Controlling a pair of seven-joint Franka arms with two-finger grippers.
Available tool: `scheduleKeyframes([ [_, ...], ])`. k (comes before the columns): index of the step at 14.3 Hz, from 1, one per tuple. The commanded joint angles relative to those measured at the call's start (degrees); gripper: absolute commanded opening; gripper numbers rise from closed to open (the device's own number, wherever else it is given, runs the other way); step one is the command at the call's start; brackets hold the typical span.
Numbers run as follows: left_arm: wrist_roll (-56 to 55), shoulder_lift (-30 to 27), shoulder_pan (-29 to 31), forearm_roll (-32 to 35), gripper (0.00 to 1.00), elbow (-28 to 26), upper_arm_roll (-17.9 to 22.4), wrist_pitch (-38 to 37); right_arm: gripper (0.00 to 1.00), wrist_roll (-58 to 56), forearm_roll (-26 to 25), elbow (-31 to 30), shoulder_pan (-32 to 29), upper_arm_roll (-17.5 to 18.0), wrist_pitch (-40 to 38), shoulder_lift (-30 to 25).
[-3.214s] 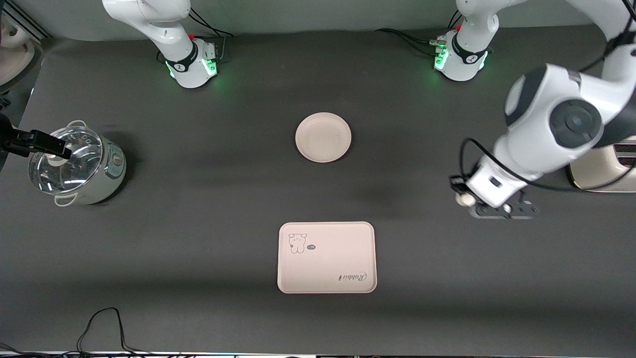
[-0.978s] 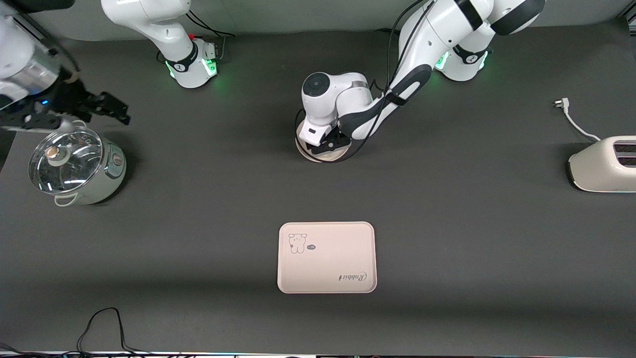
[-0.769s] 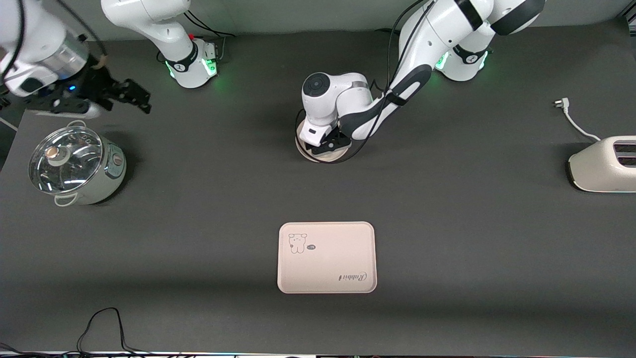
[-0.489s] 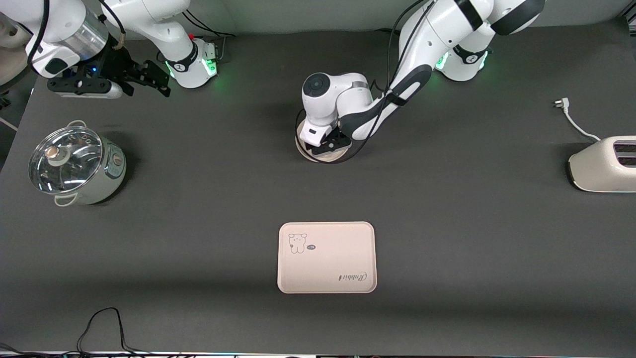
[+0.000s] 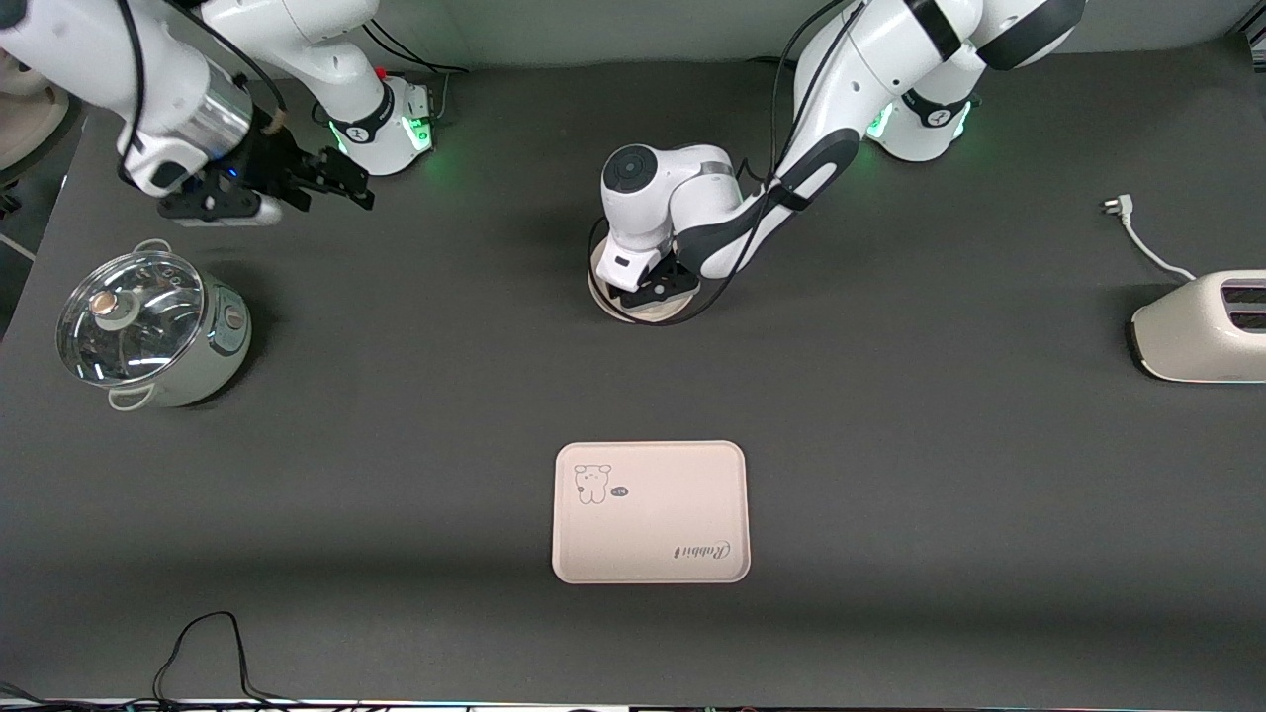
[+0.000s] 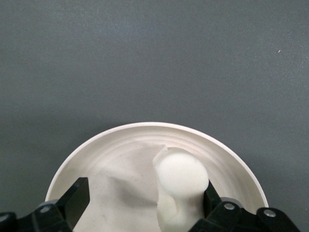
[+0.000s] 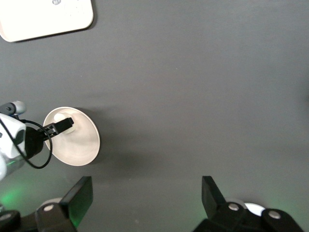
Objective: Place bun in plate and plate on tray
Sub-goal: 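Lower the bun onto the plate while the right gripper approaches, then release the bun and withdraw the left gripper while the right gripper nears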
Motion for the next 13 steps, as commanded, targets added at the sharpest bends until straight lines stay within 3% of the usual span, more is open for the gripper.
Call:
scheduleKeyframes([
  [1,-1.62,-0.78,-0.54,1.25,1.00,-0.37,0.52,0.65,1.00,-5.32,5.16,-8.46,0.18,-0.44,9.36,-0.62],
  [5,-1.53,-0.87,-0.36,1.25,1.00,-0.46,0.52,0.39,1.00,-10.93,11.40,-18.83,2.82,-0.27,25.53,2.01],
  [7,-0.74,-1.22,0.34,1.25,1.00,-0.02,0.52,-0.31,1.00,-17.16,17.53,-22.89,3.43,-0.27,32.14,4.29],
  [9,2.84,-2.18,2.96,1.25,1.00,0.07,0.43,-0.40,1.00,-22.71,25.79,-23.87,3.52,-0.09,33.66,7.10],
  [13,11.45,-4.64,8.50,1.25,1.00,1.47,0.43,-0.67,1.00,-24.67,28.11,-24.57,6.59,0.52,41.20,13.25],
])
